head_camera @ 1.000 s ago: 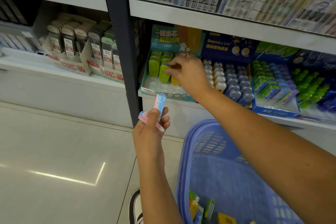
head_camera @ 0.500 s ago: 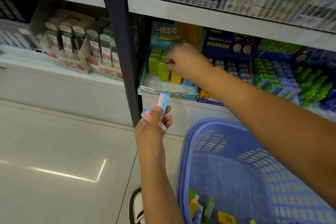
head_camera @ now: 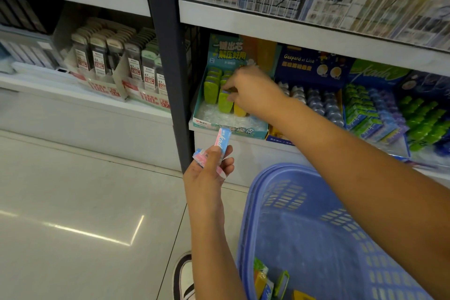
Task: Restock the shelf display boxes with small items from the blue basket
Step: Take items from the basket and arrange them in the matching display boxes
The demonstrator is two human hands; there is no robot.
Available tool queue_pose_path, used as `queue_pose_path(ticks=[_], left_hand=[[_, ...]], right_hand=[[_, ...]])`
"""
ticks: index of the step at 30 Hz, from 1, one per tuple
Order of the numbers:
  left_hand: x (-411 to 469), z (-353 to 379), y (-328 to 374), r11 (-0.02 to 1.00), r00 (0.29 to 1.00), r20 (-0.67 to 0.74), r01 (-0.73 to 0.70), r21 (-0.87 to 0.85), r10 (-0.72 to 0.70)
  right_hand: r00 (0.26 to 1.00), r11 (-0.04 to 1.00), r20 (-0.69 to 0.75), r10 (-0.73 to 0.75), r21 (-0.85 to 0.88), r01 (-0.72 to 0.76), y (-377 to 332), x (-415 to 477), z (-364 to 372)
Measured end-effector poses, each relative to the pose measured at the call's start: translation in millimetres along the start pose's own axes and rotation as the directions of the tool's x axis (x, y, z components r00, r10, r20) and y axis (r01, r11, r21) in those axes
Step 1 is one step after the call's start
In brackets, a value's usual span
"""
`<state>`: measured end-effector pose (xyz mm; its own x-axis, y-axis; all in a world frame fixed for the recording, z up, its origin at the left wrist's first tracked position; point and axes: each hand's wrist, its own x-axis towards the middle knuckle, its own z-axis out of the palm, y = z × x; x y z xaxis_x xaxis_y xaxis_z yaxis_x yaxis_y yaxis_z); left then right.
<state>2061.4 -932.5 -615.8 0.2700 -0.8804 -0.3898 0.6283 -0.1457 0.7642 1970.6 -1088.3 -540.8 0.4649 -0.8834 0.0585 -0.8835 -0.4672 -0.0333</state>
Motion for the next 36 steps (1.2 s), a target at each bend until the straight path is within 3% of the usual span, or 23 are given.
queue_pose_path(ticks=[2, 8, 13, 15, 17, 19, 22, 24, 29, 31, 34, 36], left_hand=[[0, 1, 0, 1.000, 1.000, 0.002, -0.003, 0.001, 0.003], [-1, 0, 3, 1.000, 1.000, 0.009, -0.005, -0.008, 0.005], [-6, 2, 5, 0.999, 0.999, 0.038, -0.003, -0.034, 0.004], [-8, 4, 4, 0.999, 0.999, 0.053, -0.008, -0.045, 0.010], [-10, 7, 3, 0.999, 0.999, 0.041, -0.017, -0.037, 0.018], [-12, 10, 0, 1.000, 0.999, 0.036, -0.027, -0.014, 0.027], [-17, 19, -4, 0.997, 0.994, 0.093, -0.058, 0.060, 0.052], [-23, 27, -8, 0.982, 0.985, 0.146, -0.115, 0.148, 0.093], [-39, 62, -23, 0.899, 0.942, 0.306, -0.249, 0.360, 0.138], [-47, 78, -32, 0.921, 0.946, 0.314, -0.195, 0.338, 0.085], [-57, 95, -47, 0.928, 0.952, 0.307, -0.131, 0.349, 0.019], [-62, 101, -55, 0.916, 0.949, 0.314, -0.105, 0.387, -0.024]], right_hand=[[1.000, 0.999, -0.021, 0.018, -0.047, -0.019, -4, 3, 4], [0.950, 0.983, -0.312, 0.026, -0.167, -0.082, -10, -28, 37], [0.964, 0.973, -0.262, 0.036, -0.212, -0.094, -7, -36, 42], [0.968, 0.989, -0.249, 0.023, -0.139, -0.059, -7, -40, 35], [0.960, 0.992, -0.272, 0.072, 0.122, -0.040, -9, -54, 28], [0.958, 0.867, -0.214, 0.192, 0.495, -0.063, -13, -79, 20], [0.961, 0.446, 0.015, 0.277, 0.884, -0.142, -9, -116, 5], [0.954, 0.284, 0.065, 0.291, 0.947, -0.151, 3, -138, -4], [0.893, 0.135, 0.096, 0.439, 0.976, -0.171, 43, -186, -10], [0.813, 0.175, 0.007, 0.582, 0.976, -0.133, 70, -204, -12], [0.609, 0.422, -0.249, 0.753, 0.893, -0.155, 129, -231, -22], [0.592, 0.587, -0.342, 0.730, 0.758, -0.285, 163, -243, -29]])
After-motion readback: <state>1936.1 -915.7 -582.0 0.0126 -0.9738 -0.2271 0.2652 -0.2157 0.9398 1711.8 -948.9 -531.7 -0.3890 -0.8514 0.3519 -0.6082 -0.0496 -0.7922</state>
